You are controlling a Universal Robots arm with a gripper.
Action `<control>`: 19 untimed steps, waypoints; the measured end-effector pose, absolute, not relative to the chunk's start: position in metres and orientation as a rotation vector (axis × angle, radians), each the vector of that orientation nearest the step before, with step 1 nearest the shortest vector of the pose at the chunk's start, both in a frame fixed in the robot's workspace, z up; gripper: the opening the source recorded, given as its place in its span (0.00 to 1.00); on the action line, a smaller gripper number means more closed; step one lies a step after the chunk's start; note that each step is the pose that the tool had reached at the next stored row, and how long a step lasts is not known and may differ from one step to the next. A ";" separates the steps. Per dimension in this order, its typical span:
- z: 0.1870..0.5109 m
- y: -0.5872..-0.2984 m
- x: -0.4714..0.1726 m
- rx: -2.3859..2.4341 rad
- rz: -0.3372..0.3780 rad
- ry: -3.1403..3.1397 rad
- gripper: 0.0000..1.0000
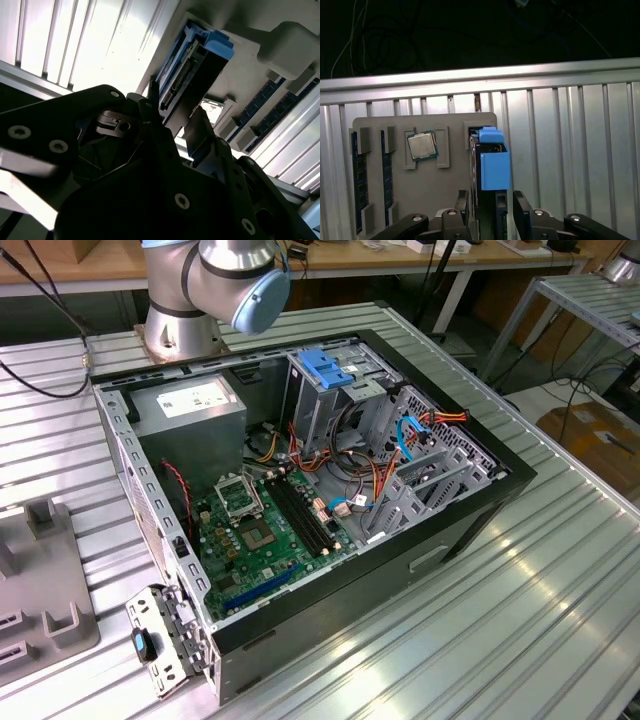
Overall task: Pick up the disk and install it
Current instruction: 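Pick up the disk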
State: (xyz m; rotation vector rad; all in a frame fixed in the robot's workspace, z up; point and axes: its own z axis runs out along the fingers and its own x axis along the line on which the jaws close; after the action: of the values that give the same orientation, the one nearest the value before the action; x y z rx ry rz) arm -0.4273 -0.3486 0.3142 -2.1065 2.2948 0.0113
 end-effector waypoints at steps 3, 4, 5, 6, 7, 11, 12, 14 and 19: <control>0.308 -0.349 -0.427 -2.107 0.011 2.295 0.48; 0.308 -0.349 -0.427 -2.107 0.011 2.295 0.48; 0.308 -0.349 -0.427 -2.107 0.011 2.295 0.48; 0.308 -0.349 -0.427 -2.107 0.011 2.295 0.48; 0.308 -0.349 -0.427 -2.107 0.011 2.295 0.48; 0.308 -0.349 -0.427 -2.107 0.011 2.295 0.48; 0.308 -0.349 -0.427 -2.106 0.011 2.295 0.48; 0.307 -0.349 -0.427 -2.106 0.011 2.295 0.48; 0.307 -0.349 -0.427 -2.107 0.011 2.295 0.35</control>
State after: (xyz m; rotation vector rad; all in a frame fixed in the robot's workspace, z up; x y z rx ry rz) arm -0.4273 -0.3485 0.3074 -2.1066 2.2950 0.0114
